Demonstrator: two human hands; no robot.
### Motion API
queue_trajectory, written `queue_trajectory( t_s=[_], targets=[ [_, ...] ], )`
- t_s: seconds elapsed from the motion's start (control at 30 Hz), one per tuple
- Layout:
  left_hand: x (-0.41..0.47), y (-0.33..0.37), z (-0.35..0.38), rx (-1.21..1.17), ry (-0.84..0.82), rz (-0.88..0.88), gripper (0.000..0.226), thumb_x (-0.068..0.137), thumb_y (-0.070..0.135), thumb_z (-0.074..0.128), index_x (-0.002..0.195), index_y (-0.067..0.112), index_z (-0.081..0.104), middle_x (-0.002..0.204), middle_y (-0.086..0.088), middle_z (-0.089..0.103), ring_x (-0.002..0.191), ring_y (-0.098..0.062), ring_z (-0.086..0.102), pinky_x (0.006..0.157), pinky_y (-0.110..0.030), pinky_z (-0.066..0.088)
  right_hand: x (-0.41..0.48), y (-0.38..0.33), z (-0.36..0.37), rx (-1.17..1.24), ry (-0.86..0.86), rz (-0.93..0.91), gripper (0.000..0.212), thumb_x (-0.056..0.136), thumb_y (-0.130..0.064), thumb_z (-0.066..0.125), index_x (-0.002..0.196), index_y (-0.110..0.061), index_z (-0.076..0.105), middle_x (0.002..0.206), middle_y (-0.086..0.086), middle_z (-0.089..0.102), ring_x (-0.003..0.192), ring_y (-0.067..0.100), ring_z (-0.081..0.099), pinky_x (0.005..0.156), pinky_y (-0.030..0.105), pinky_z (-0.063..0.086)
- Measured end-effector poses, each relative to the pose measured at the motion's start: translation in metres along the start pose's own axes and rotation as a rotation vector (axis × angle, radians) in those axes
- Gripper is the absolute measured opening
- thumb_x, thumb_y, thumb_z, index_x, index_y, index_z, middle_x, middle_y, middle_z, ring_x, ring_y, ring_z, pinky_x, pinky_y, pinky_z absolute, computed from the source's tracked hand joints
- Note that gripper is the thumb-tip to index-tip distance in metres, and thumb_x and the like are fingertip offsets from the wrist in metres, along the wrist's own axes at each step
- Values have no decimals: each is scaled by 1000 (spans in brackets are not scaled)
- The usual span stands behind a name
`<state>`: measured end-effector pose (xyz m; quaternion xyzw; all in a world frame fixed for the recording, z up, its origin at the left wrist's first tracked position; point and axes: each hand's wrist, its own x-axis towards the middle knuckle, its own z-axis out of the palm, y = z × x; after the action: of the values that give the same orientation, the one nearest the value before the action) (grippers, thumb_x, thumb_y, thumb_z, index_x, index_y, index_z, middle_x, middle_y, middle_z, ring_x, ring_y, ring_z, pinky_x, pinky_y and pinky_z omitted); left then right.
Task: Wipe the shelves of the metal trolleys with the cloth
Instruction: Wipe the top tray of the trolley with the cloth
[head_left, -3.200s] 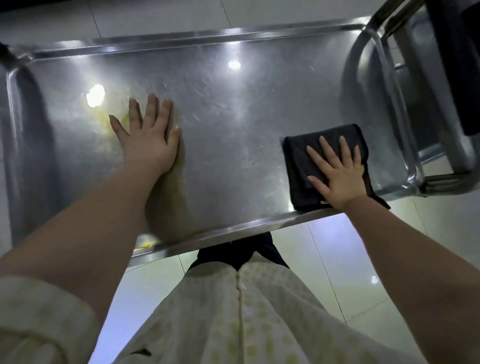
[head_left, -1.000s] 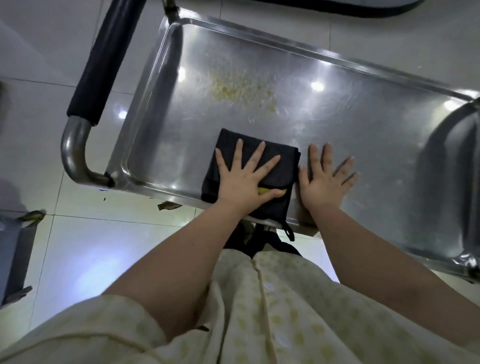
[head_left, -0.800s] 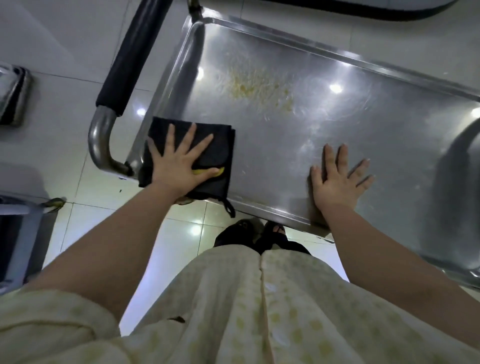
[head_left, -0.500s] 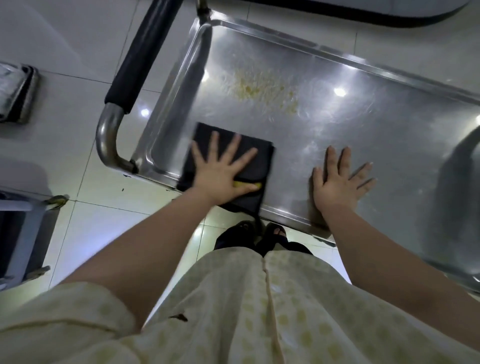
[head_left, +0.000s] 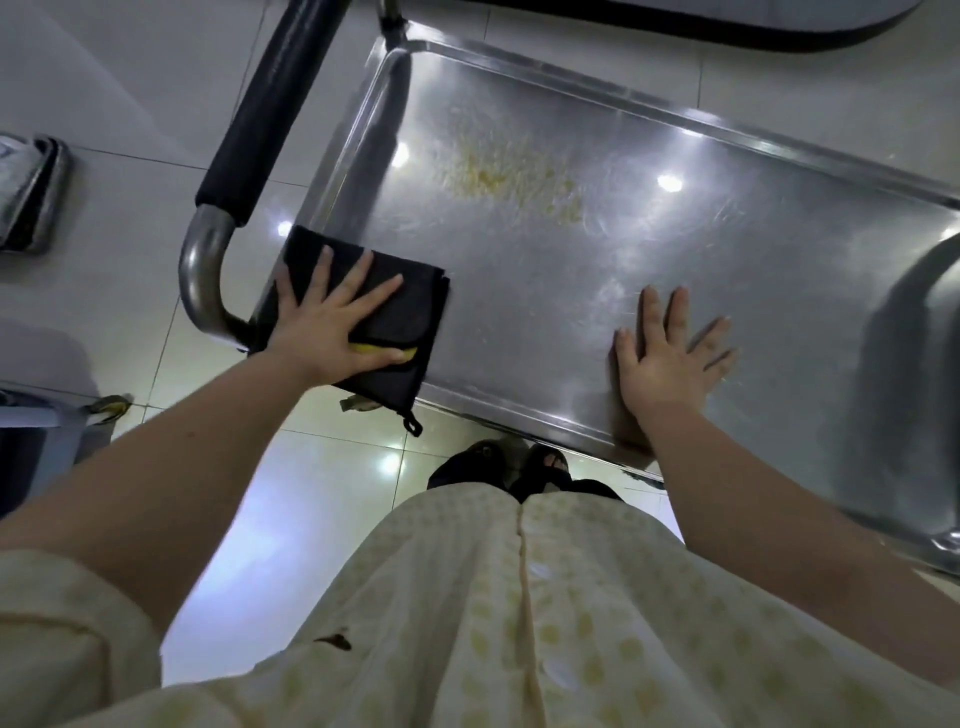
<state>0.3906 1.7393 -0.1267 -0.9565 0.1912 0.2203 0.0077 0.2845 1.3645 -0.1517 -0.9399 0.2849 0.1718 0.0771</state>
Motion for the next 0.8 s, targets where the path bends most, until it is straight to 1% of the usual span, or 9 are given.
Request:
queue_trajectory(
  t_s=[0.1, 0.17, 0.27, 0.33, 0.4, 0.47, 0.53, 0.73, 0.8],
  targets=[
    [2, 22, 7, 42, 5, 0, 96, 60, 100, 6, 142, 58, -23, 161, 11, -25, 145, -36, -28, 108, -71, -16, 2, 1, 0, -21, -13, 10, 62, 96, -64, 13, 152, -49, -7, 163, -11, -16, 144, 47, -19, 111, 69, -11],
    [4, 70, 11, 40, 9, 43, 97, 63, 97, 9, 144, 55, -23, 160, 8, -28, 143, -41, -29, 106, -76, -13, 2, 1, 0, -33, -25, 7, 61, 96, -63, 12, 151, -49, -10, 163, -11, -17, 144, 47, -20, 111, 69, -12],
    [4, 170, 20, 48, 16, 167, 97, 71, 92, 16, 149, 48, -19, 161, 2, -26, 141, -48, -28, 102, -79, -8, 5, 5, -4, 3, -51, -21, 58, 99, -59, 17, 151, -50, -9, 162, -13, -17, 144, 46, -22, 109, 67, -16],
    [0, 229, 26, 4, 3, 187, 97, 75, 90, 22, 151, 45, -16, 161, 0, -26, 141, -49, -28, 101, -80, -9, 5, 11, -9, 83, -51, -41, 55, 103, -48, 24, 151, -52, -2, 163, -15, -13, 145, 42, -22, 110, 65, -17],
    [-3, 256, 30, -55, 3, 159, 96, 76, 89, 27, 152, 46, -14, 161, 2, -26, 142, -46, -28, 101, -78, -14, 6, 18, -13, 159, -53, -55, 58, 103, -34, 30, 151, -53, 4, 163, -17, -9, 147, 38, -21, 112, 62, -17],
    [-2, 249, 30, -86, 29, 155, 96, 74, 91, 30, 151, 50, -11, 162, 7, -24, 144, -39, -29, 103, -76, -15, 8, 20, -14, 184, -63, -65, 59, 103, -32, 31, 151, -53, 5, 163, -18, -9, 147, 37, -22, 111, 61, -18],
    [1, 217, 27, -86, 61, 159, 96, 71, 94, 31, 150, 55, -8, 162, 13, -21, 146, -32, -27, 106, -73, -14, 8, 18, -13, 169, -64, -70, 54, 104, -40, 28, 151, -53, 3, 163, -19, -10, 146, 38, -23, 110, 62, -18],
    [24, 56, 3, -61, 101, -101, 97, 64, 100, 16, 148, 58, -6, 163, 15, -15, 149, -28, -20, 111, -69, -12, 3, 8, -7, 46, -23, -48, 54, 103, -49, 20, 151, -50, -5, 162, -17, -14, 146, 41, -20, 113, 65, -12],
    [29, 23, -3, -62, 110, -117, 98, 63, 100, 11, 150, 56, -3, 164, 14, -13, 149, -28, -18, 112, -69, -12, 3, 4, -9, 16, -37, -26, 55, 102, -51, 18, 151, -49, -6, 163, -16, -15, 146, 44, -20, 112, 68, -10]
  ],
)
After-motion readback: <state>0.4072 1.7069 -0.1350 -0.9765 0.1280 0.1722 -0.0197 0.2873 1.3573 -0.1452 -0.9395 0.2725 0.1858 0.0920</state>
